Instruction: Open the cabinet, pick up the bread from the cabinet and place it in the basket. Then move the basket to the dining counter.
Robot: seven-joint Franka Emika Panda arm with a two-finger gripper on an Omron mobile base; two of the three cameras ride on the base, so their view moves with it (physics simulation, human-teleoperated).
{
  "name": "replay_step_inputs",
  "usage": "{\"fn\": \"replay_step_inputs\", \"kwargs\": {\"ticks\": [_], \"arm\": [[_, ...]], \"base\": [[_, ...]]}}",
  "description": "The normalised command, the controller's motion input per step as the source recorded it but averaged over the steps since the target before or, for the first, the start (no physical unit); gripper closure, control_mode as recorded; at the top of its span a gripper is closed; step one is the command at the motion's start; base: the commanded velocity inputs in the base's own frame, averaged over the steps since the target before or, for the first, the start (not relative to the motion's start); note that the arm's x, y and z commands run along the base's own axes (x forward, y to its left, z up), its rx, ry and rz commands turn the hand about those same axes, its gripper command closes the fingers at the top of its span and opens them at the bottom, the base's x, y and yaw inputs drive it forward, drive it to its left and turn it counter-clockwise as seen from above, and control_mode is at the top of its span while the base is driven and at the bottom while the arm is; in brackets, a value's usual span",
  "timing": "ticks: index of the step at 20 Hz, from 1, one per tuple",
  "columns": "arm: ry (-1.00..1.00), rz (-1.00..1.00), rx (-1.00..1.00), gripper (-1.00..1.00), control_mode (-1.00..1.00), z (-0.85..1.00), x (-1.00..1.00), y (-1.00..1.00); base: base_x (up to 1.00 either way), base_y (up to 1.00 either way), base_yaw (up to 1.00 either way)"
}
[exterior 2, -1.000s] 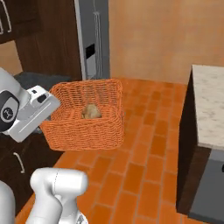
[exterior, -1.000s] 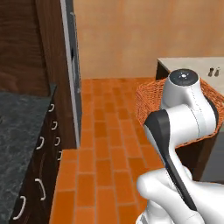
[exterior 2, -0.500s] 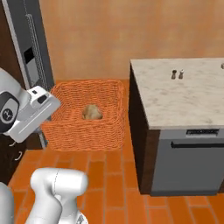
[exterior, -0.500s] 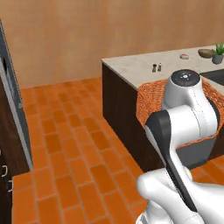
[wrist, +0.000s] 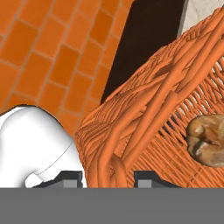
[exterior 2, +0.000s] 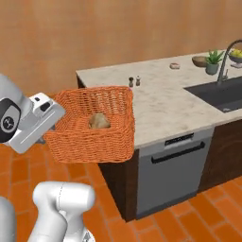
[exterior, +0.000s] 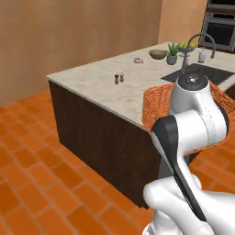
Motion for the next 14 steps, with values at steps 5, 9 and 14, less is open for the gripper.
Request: {"fn": "replay_step_inputs", "kwargs": {"ticks": [5,9,14], "arm": [[0.00,0.00,0.00,1.00,1.00,0.00,0.00,0.00],[0.00,0.00,0.00,1.00,1.00,0.00,0.00,0.00],[0.00,0.00,0.00,1.00,1.00,0.00,0.00,0.00]], "base": [[0.53,0.75,-0.61],[0.44,0.99,-0.57],[0.13,1.00,-0.50]]}}
